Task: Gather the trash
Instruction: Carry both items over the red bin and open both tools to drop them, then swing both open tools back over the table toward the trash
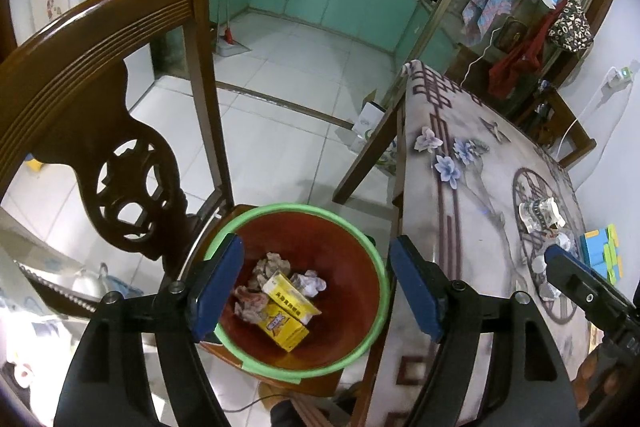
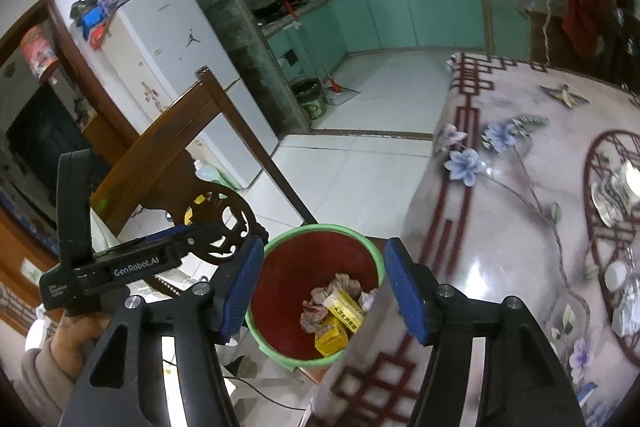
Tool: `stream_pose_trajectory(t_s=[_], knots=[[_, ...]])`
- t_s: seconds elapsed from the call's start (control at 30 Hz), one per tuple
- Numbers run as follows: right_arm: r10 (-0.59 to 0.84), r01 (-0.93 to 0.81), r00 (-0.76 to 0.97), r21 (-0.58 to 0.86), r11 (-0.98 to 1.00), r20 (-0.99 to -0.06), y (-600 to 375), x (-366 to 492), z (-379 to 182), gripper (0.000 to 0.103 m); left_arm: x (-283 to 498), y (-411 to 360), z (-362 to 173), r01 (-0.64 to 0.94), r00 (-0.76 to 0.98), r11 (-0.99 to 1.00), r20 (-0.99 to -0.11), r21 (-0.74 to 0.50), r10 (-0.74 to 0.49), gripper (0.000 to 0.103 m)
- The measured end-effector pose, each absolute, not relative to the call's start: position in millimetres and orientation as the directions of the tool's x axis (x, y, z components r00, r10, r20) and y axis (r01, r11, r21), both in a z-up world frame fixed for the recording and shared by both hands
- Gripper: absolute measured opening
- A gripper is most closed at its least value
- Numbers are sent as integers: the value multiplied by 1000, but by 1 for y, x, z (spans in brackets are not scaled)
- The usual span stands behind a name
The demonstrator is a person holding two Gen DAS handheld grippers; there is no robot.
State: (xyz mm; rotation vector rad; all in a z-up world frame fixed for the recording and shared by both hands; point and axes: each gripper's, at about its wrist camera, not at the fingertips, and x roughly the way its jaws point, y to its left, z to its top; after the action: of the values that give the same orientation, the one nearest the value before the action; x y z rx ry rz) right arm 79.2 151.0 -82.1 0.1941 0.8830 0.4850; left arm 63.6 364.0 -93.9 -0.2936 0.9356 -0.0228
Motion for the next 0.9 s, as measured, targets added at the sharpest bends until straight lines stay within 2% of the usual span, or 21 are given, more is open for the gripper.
stream_pose_trajectory(t_s=[0.17, 0.33, 0.67, 0.9], knots=[[434, -265, 565, 344, 901, -702, 119, 62, -78, 62, 65, 339, -93, -54, 582, 965, -794, -255, -177, 76], [316, -195, 577, 248, 949, -753, 71, 32, -85, 62, 67, 295, -94, 45, 557, 965, -796, -258, -238, 76], [111, 35, 477, 145, 989, -872, -84, -44, -111, 62, 55, 189, -90, 227, 494, 938, -800, -260, -341, 76], [135, 59, 378, 169, 984, -916, -141, -84, -147, 62, 44, 115, -85, 286, 466, 921, -802, -264, -374, 76]])
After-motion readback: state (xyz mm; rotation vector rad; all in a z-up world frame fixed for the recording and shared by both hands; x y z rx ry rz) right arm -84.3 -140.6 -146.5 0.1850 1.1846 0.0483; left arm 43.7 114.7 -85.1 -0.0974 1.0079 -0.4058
